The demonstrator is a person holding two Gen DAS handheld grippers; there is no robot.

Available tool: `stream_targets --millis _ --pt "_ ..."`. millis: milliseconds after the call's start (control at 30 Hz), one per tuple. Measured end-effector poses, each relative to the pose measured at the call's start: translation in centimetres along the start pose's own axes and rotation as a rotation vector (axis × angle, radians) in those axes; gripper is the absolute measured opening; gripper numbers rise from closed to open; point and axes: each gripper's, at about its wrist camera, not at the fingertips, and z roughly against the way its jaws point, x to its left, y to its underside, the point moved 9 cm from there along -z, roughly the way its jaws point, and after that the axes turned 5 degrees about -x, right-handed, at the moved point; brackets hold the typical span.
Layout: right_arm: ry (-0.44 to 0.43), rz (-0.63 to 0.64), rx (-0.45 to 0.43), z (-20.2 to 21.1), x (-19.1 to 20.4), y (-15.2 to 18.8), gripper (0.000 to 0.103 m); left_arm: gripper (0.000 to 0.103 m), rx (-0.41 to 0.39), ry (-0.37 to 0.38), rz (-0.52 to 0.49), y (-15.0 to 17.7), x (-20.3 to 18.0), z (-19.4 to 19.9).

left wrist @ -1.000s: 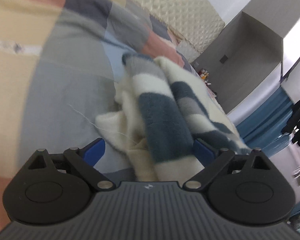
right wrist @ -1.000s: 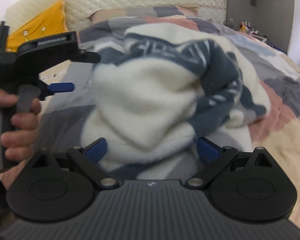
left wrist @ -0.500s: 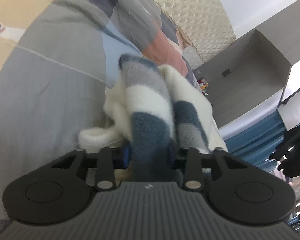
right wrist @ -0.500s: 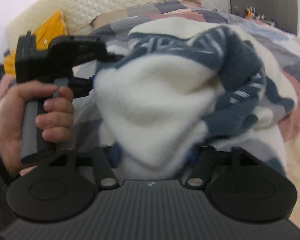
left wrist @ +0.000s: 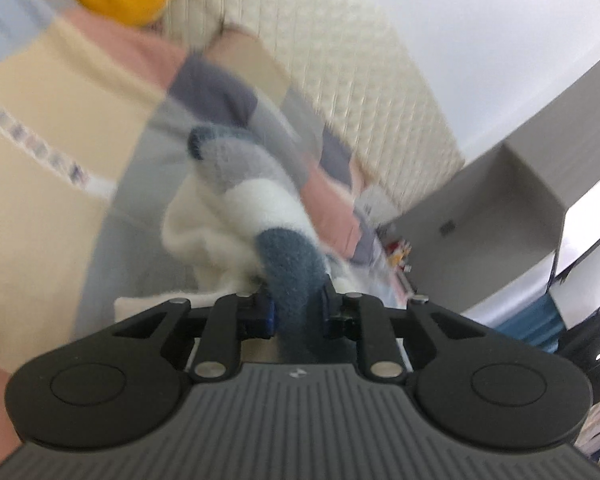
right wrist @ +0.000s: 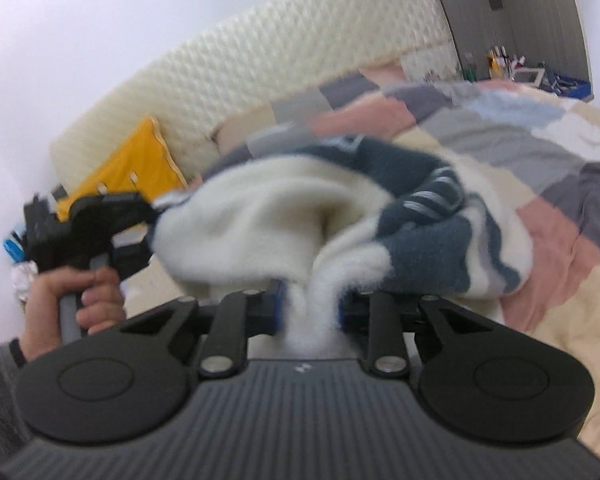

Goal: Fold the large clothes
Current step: 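Lift the blanket with both grippers and pull it apart to spread it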

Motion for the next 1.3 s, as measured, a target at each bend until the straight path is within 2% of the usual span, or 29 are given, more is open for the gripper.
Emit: stream_targets --millis 200,533,667,800,900,967,1100,1233,1300 --pt "-0.061 0.040 -0.039 4.6 2.2 -2.7 0.021 0.022 -0.082 -0.017 -0.023 -4.3 -2.2 9.5" --pt "-0.217 0.116 -0.086 12.6 8.1 -4.5 0.020 0.021 -0.231 -0.064 -0.018 -8.8 -1.5 28.9" --pt "-0.268 0.133 -0.087 14.6 10.0 -4.3 0.020 0.021 -0.308 -0.093 -0.003 -9.2 0.6 37.9" --pt "-0.299 0.155 -0.047 16.0 11.2 -2.3 0.020 0.021 -0.328 -0.156 0.022 -8.5 4.2 44.9" --pt "-0.277 0.164 0.032 16.1 11.7 0.8 0.020 0.021 -0.303 -0.233 0.060 -6.6 8.5 48.4" --pt "-0.242 0.122 0.126 15.5 11.6 3.3 0.020 0.021 -0.280 -0.281 0.103 -5.4 11.8 49.7" --pt "-0.151 0.042 0.281 14.4 11.2 8.1 0.020 0.021 -0.231 -0.373 0.203 -2.9 18.1 50.3" --pt "-0.096 0.025 0.355 13.5 11.5 10.8 0.020 0.022 -0.206 -0.433 0.285 -1.0 23.0 49.9" --pt "-0.070 0.014 0.369 12.6 11.9 11.5 0.020 0.022 -0.196 -0.433 0.329 -0.4 24.2 49.5"
